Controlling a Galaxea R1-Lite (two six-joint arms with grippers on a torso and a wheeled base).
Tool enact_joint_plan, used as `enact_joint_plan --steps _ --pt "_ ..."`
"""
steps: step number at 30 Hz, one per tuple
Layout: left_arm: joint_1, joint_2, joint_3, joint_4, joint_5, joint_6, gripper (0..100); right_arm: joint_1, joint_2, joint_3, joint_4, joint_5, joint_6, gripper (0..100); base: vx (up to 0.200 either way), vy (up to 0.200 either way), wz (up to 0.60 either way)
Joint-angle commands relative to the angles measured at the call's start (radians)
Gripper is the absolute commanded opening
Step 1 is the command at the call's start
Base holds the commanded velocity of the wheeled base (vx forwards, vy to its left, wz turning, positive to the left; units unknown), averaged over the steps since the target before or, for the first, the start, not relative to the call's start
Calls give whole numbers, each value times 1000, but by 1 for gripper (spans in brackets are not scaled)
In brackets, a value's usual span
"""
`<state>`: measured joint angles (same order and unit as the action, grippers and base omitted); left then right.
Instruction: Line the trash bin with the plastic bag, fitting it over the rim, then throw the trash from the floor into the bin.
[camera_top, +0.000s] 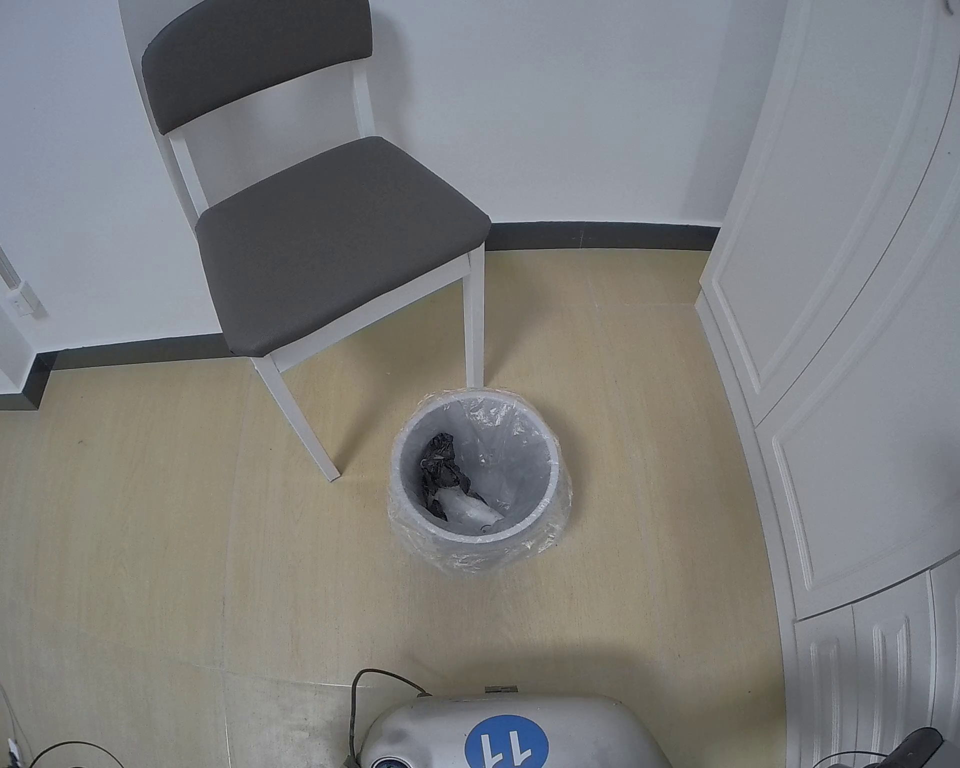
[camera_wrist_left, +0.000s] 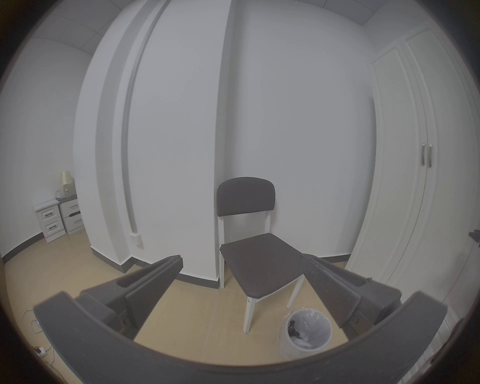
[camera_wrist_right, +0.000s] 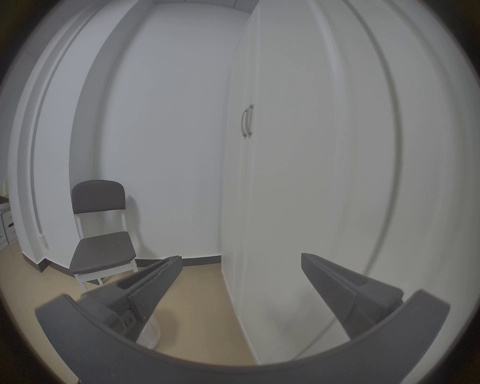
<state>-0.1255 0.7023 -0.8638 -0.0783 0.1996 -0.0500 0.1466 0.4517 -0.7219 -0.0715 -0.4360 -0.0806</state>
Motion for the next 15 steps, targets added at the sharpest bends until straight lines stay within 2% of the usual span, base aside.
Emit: enact_joint_plan --steps 1,4,9,15 --pt "14 -230 49 86 17 10 100 -10 -271 58 94 -1 -13 100 0 0 0" --pt "57 -273 37 153 17 45 100 -35 -318 58 127 -12 -41 100 0 0 0" --pt "122 -297 0 204 15 50 100 -58 -355 61 182 -41 -44 100 0 0 0" --pt "161 -317 -98 307 17 48 100 -58 -355 72 182 -136 -39 100 0 0 0"
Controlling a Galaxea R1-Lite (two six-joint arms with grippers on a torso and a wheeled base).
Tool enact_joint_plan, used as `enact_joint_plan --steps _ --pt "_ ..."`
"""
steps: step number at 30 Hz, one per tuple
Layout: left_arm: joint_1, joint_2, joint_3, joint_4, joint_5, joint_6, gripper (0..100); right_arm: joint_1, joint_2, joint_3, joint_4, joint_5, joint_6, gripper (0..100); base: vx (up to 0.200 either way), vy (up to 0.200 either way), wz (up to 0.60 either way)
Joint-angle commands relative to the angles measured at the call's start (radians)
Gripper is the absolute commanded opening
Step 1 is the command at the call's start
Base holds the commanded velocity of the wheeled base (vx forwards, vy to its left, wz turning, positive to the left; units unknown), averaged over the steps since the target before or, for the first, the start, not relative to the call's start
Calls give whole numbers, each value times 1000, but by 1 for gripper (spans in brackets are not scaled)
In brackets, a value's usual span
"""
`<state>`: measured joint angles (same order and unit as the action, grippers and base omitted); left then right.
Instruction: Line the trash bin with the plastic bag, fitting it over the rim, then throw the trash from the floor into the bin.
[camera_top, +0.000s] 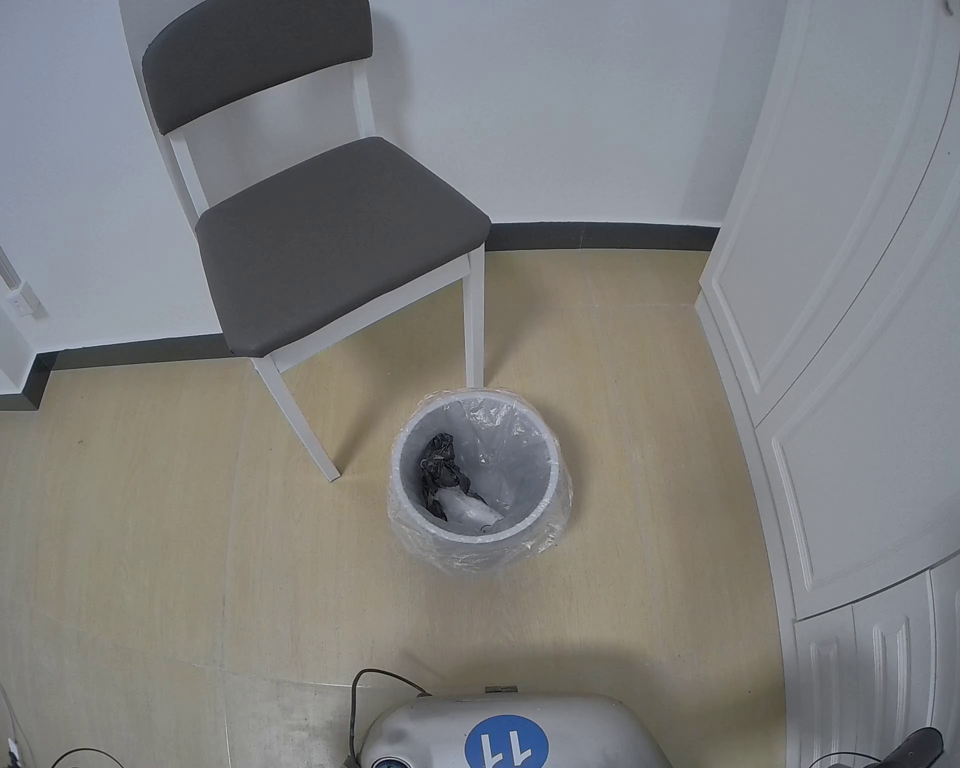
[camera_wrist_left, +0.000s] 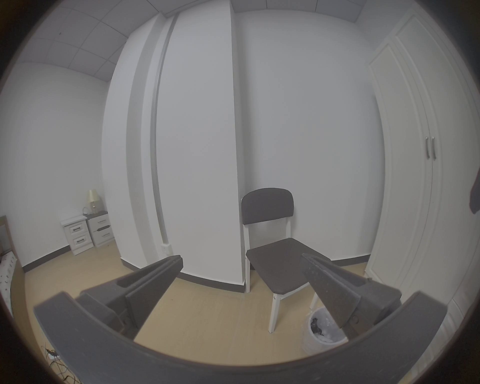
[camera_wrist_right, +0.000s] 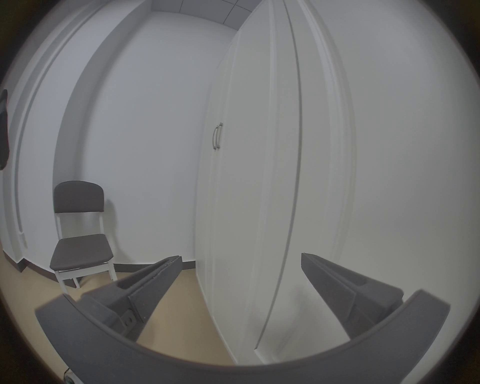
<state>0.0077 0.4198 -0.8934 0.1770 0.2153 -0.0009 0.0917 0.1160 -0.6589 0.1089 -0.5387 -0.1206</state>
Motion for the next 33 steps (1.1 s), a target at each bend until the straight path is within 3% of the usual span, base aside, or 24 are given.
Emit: enact_joint_plan --steps 1,5,10,14,20,26,31,33 --pt "34 -49 -110 102 -1 1 100 -3 -19 10 2 -49 -1 100 0 0 0" --pt "35 -82 -245 262 -5 2 100 -3 -19 -2 14 -124 -13 100 0 0 0" --pt "37 -111 -298 325 -13 2 100 -4 -19 -41 54 -213 -71 100 0 0 0" --pt "35 -130 -280 322 -39 4 100 -7 -19 -64 63 -231 -94 100 0 0 0" --pt "41 -131 -268 317 -65 2 100 -59 -27 -108 98 -218 -200 100 0 0 0" --pt "58 -159 -262 318 -71 -2 100 -61 -52 -96 107 -227 -171 100 0 0 0" --pt "87 -190 -256 318 -71 -2 100 -96 -116 -56 281 -236 -146 100 0 0 0" --pt "89 -214 -246 320 -73 -1 100 -95 -116 -80 284 -227 -119 100 0 0 0"
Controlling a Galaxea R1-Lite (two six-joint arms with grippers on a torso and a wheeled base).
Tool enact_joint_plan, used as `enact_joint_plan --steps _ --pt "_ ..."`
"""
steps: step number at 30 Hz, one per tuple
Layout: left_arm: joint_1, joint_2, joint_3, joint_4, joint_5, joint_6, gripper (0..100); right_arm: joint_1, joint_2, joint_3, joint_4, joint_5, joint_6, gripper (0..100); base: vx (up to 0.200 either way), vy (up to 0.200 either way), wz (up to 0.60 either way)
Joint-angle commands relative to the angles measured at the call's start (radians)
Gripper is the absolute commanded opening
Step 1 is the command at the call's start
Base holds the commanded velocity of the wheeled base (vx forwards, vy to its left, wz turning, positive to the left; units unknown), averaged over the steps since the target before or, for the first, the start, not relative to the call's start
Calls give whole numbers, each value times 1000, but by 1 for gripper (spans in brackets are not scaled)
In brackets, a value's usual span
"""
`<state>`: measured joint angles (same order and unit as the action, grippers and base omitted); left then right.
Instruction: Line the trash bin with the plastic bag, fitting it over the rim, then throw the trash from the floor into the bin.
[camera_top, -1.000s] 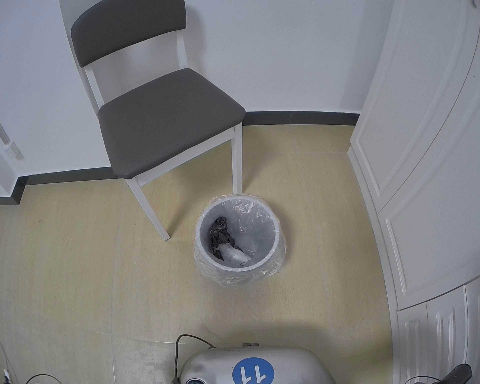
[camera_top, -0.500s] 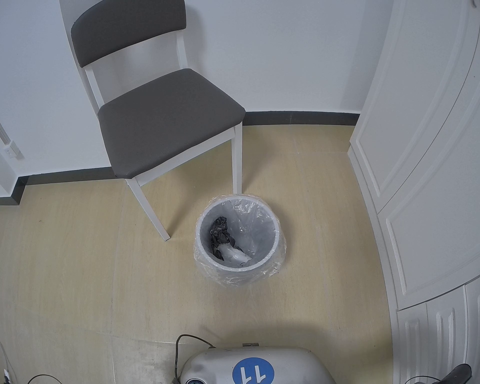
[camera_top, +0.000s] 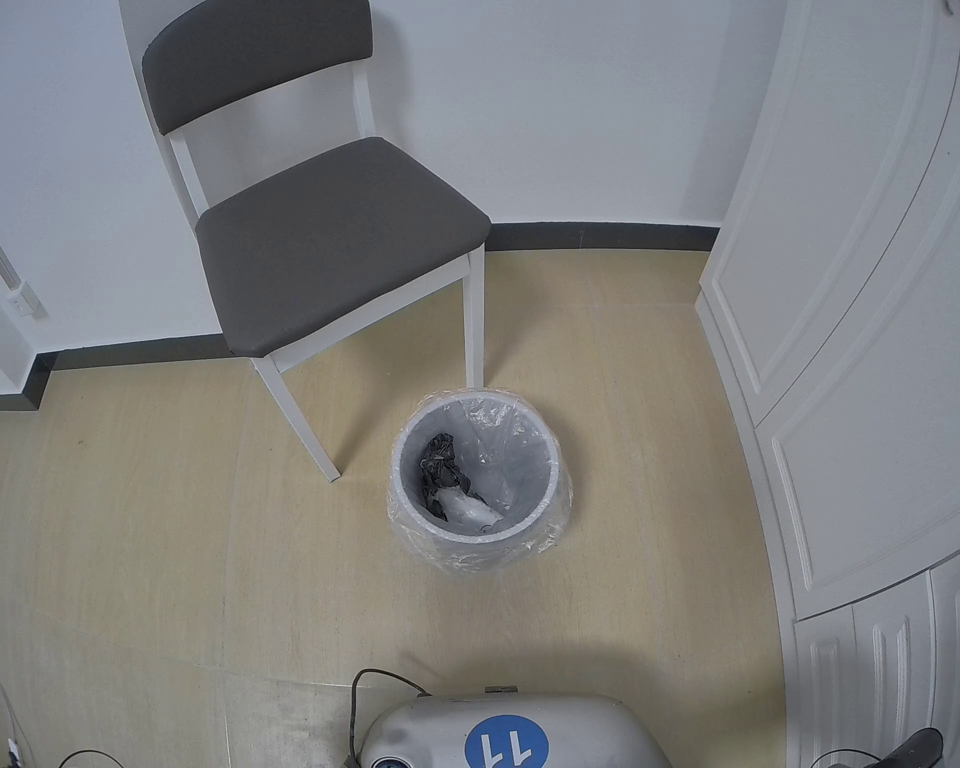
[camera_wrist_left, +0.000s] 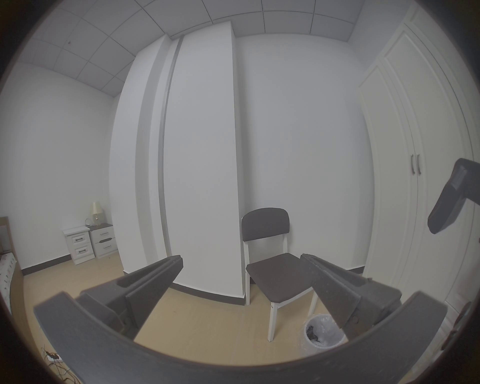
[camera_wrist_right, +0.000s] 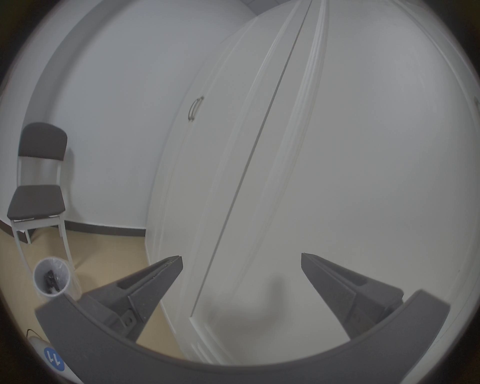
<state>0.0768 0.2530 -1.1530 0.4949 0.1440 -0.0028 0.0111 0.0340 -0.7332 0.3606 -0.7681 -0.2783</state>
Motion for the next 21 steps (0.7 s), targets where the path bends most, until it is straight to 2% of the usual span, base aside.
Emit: enact_joint_plan --steps 1,6,10,15,21 --pt "20 -57 19 2 -1 1 100 -13 -34 -9 32 4 34 100 0 0 0" --pt "43 -98 102 -4 -26 4 100 -13 -34 23 32 7 77 100 0 0 0" --pt "17 -143 196 -22 -81 4 100 -13 -34 84 29 7 110 100 0 0 0" --pt "-68 -189 282 -12 -35 7 100 -13 -34 178 -49 24 99 100 0 0 0" --pt "-74 -251 475 -68 14 40 100 -13 -34 334 -198 122 94 100 0 0 0"
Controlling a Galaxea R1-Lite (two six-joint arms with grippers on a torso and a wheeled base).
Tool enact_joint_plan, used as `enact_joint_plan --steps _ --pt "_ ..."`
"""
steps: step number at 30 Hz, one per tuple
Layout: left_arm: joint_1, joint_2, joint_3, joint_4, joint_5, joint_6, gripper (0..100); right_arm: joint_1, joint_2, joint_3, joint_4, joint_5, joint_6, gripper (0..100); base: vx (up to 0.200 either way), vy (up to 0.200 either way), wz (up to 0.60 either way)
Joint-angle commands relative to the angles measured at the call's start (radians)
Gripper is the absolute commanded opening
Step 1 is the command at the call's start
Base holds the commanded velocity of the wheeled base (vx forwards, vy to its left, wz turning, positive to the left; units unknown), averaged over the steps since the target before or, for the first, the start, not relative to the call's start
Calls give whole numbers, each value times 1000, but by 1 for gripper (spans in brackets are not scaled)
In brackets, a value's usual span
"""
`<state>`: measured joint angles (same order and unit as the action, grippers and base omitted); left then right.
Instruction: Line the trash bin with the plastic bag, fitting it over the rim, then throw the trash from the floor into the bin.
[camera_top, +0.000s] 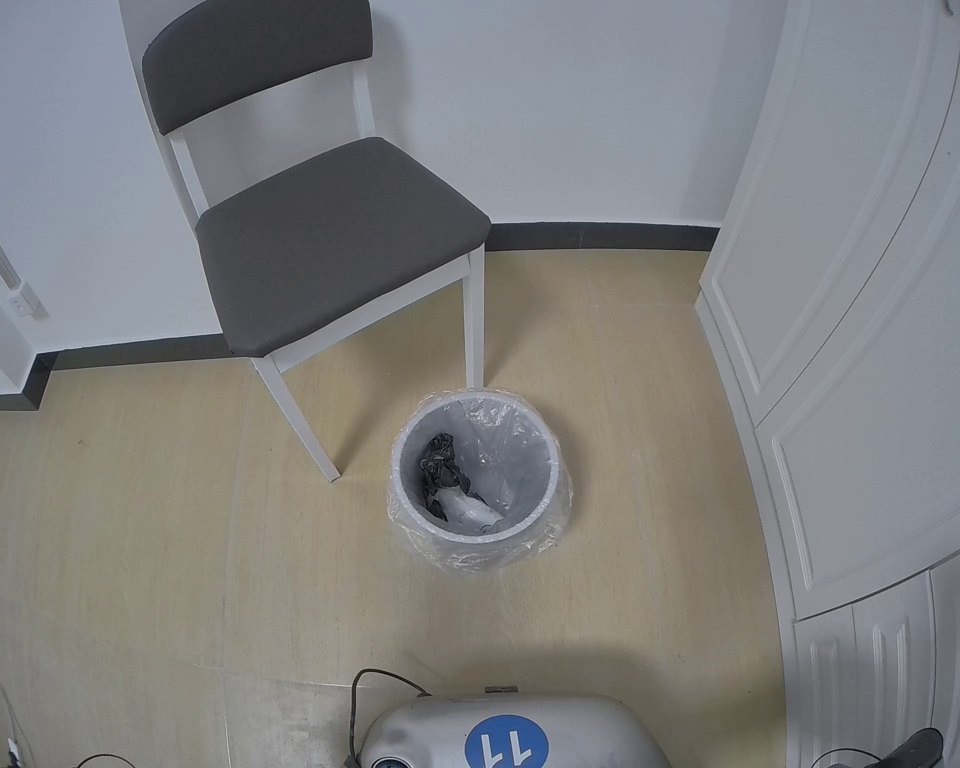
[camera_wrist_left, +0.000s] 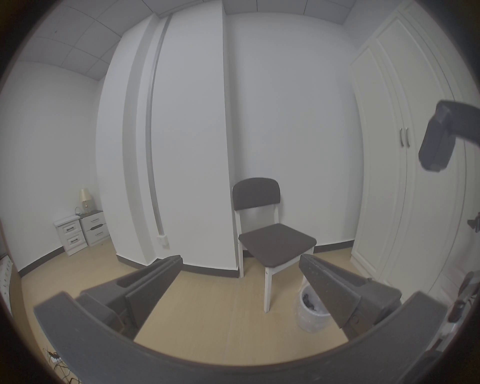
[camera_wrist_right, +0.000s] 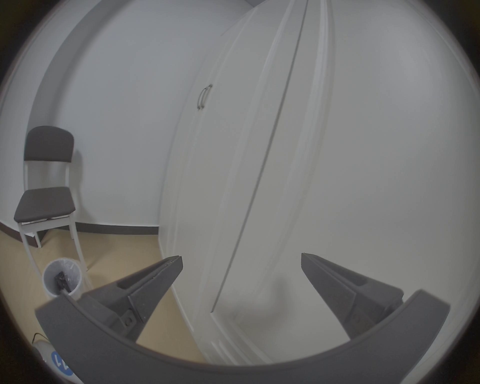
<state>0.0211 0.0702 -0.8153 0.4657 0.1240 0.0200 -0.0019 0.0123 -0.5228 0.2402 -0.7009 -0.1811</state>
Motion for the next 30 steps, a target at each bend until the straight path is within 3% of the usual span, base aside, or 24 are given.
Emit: enact_joint_plan --steps 1,6,8,13,18,23,25,26,30 --pt "-18 -69 163 -72 42 18 100 0 -12 150 -98 58 -3 100 0 0 0" --pt "-18 -69 308 -249 42 38 100 0 -12 270 -177 60 3 100 0 0 0" --pt "-18 -69 492 -424 45 115 100 0 -12 372 -245 60 -17 100 0 0 0" --pt "-18 -67 713 -625 45 147 100 0 -12 503 -352 84 -87 100 0 0 0" --pt "-18 -69 766 -630 46 129 100 0 -12 523 -364 195 -87 100 0 0 0" --pt "-18 -69 815 -579 46 69 100 0 -12 523 -318 311 -20 100 0 0 0" --pt "-18 -70 815 -567 45 58 100 0 -12 523 -318 322 -15 100 0 0 0" --pt "-18 -69 815 -541 45 17 100 0 -12 523 -318 374 0 100 0 0 0" --pt "-18 -69 814 -529 35 -11 100 0 -12 523 -317 417 5 100 0 0 0"
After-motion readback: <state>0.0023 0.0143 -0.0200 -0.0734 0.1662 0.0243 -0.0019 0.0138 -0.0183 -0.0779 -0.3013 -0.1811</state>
